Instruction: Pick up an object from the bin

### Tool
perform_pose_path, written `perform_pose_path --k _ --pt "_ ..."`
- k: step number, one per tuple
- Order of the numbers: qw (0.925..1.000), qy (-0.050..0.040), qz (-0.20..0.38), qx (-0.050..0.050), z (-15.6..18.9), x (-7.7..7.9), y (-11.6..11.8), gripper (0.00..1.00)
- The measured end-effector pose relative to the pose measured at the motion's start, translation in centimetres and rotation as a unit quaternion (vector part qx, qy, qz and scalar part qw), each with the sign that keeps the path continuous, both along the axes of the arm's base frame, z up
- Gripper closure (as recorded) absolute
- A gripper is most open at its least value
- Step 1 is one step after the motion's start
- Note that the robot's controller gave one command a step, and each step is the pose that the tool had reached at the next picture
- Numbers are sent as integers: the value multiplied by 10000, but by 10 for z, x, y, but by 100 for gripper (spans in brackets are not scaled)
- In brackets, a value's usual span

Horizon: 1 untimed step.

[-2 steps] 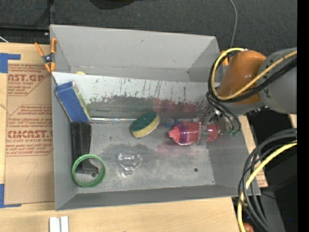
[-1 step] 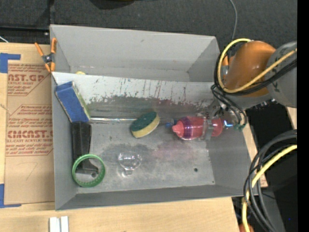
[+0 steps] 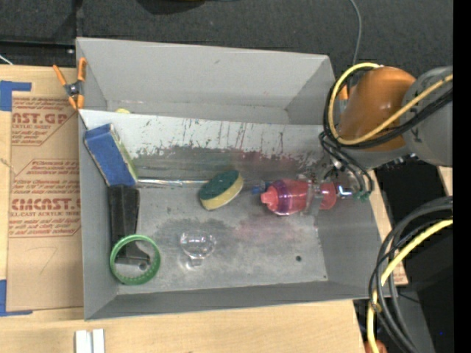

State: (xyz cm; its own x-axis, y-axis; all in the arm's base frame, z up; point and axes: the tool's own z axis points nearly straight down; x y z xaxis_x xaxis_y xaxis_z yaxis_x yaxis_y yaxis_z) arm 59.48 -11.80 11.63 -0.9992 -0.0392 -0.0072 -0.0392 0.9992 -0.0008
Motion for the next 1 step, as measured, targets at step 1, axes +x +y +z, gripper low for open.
perform_pose_path --k 1 --pt "10000 -9 -1 -2 8 0 0 100"
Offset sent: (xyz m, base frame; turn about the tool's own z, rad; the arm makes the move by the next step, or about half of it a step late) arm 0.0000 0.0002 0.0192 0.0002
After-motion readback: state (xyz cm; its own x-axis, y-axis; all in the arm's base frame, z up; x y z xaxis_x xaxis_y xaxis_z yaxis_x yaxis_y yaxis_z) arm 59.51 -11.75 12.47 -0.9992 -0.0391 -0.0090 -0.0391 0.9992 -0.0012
